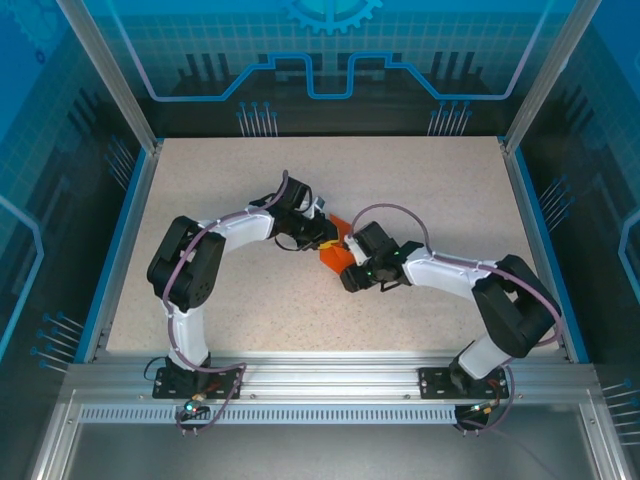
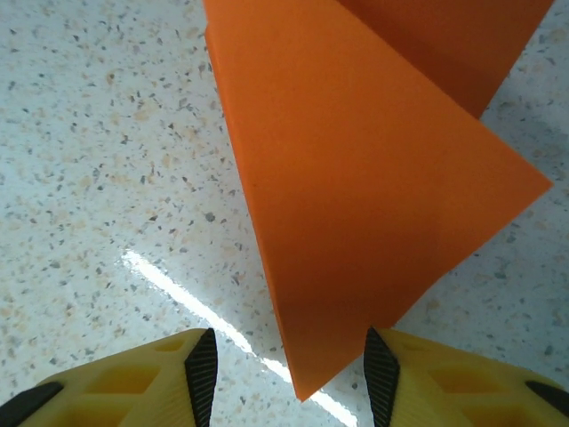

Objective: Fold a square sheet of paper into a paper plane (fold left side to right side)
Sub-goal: Fourth fold the wing at the center of the table.

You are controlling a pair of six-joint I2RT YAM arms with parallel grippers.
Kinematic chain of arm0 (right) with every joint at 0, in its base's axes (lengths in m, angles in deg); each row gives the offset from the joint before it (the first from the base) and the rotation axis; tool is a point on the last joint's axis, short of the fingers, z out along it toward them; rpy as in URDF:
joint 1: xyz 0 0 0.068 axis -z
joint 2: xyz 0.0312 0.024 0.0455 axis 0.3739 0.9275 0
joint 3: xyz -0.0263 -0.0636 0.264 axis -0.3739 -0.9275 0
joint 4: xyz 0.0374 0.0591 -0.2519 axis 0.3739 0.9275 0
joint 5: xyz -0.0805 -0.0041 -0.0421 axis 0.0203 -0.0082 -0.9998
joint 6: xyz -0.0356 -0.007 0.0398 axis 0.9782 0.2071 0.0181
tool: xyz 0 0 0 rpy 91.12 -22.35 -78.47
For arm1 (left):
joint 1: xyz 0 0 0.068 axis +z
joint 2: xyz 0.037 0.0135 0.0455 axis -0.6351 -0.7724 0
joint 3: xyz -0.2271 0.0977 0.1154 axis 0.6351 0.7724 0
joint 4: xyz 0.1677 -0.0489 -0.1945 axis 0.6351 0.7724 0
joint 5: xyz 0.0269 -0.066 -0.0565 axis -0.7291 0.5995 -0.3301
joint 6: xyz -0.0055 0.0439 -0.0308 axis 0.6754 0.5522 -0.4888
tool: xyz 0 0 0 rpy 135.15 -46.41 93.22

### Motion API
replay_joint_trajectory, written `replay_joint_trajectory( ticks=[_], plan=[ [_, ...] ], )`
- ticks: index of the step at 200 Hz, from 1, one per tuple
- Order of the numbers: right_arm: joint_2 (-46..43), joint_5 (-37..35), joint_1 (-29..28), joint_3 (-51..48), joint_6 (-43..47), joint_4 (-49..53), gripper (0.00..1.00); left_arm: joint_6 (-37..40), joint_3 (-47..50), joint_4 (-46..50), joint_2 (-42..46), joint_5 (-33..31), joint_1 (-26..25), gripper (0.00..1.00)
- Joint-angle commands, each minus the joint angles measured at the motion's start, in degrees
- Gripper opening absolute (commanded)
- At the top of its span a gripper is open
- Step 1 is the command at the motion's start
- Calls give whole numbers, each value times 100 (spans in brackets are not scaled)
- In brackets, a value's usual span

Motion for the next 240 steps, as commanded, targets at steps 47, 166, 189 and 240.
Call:
replay_joint_trajectory(
  ticks=[47,166,189,240],
  plan=[
    [403,-265,-131,391,12,-145,45,-136,-166,247,65,-18,-41,18],
    [624,-144,-125,381,-21,-118,15,123,-279,618,261,-189,28,40],
    [642,-103,-124,356,-49,-141,14,179,-245,715,440,-219,148,49],
    [548,372,49,242,-170,-350,13,280,108,846,1049,-372,594,58]
  ],
)
